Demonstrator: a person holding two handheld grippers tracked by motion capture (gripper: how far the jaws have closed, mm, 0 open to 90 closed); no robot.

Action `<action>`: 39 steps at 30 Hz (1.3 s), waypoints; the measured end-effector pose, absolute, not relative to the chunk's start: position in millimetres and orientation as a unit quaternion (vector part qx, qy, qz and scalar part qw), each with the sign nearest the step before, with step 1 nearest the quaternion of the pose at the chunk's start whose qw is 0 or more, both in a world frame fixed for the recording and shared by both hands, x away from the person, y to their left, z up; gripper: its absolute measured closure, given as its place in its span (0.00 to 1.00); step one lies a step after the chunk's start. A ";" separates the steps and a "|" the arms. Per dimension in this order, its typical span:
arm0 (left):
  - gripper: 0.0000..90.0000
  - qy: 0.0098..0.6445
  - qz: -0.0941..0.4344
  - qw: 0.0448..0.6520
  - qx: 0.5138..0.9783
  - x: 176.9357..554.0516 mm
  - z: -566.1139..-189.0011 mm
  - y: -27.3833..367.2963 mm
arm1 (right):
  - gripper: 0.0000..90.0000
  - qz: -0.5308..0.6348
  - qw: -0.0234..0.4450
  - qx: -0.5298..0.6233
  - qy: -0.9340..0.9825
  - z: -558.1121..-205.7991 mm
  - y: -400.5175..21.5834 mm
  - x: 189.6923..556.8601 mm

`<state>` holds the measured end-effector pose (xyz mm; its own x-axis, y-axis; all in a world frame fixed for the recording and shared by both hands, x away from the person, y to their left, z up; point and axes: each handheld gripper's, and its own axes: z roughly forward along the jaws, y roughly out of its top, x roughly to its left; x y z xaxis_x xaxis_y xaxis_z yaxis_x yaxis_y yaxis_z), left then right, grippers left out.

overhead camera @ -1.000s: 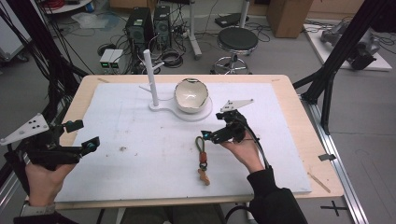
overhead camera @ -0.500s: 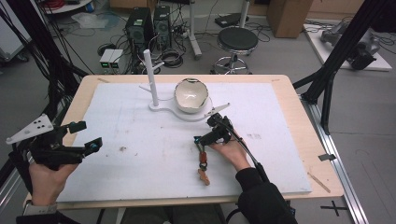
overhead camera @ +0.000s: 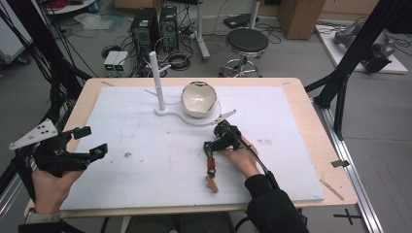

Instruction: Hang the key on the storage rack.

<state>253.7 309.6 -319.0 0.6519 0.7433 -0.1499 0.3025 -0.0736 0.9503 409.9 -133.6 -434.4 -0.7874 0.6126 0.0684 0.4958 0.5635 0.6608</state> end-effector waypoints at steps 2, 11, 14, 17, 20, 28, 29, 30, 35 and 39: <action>0.07 0.371 0.194 0.571 0.706 253.7 -318.6 309.7 | 0.65 0.369 0.067 0.311 0.873 -435.7 -136.9 408.4; 0.07 0.387 0.205 0.575 0.692 252.0 -315.6 315.6 | 0.93 0.369 0.070 0.303 0.876 -433.7 -143.8 405.4; 0.07 0.388 0.202 0.573 0.693 252.7 -316.2 314.5 | 0.94 0.370 0.077 0.298 0.877 -431.2 -143.1 403.6; 0.07 0.387 0.201 0.571 0.695 253.1 -316.6 313.5 | 0.94 0.383 0.085 0.293 0.872 -425.2 -145.1 401.0; 0.07 0.388 0.201 0.572 0.695 253.1 -316.7 313.7 | 0.94 0.395 0.098 0.288 0.867 -414.4 -147.3 397.4; 0.07 0.387 0.202 0.574 0.693 252.5 -315.1 313.7 | 0.95 0.443 0.151 0.282 0.838 -373.0 -152.7 385.3; 0.07 0.387 0.201 0.575 0.692 252.3 -314.7 313.7 | 0.95 0.446 0.157 0.281 0.835 -367.4 -153.2 384.0; 0.07 0.387 0.201 0.575 0.692 252.3 -314.7 313.7 | 0.95 0.450 0.162 0.278 0.833 -361.3 -153.6 382.9; 0.07 0.388 0.202 0.575 0.691 252.3 -314.9 314.5 | 0.95 0.462 0.192 0.259 0.826 -328.8 -154.6 377.3; 0.07 0.387 0.202 0.576 0.691 252.1 -314.4 313.9 | 0.95 0.467 0.211 0.242 0.824 -303.5 -151.9 372.0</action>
<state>252.1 313.9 -314.4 0.6186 0.7680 -0.1658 0.3023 -0.0378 0.9525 372.0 -151.9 -303.5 -0.7934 0.5965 -0.1212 0.2017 0.4455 0.8722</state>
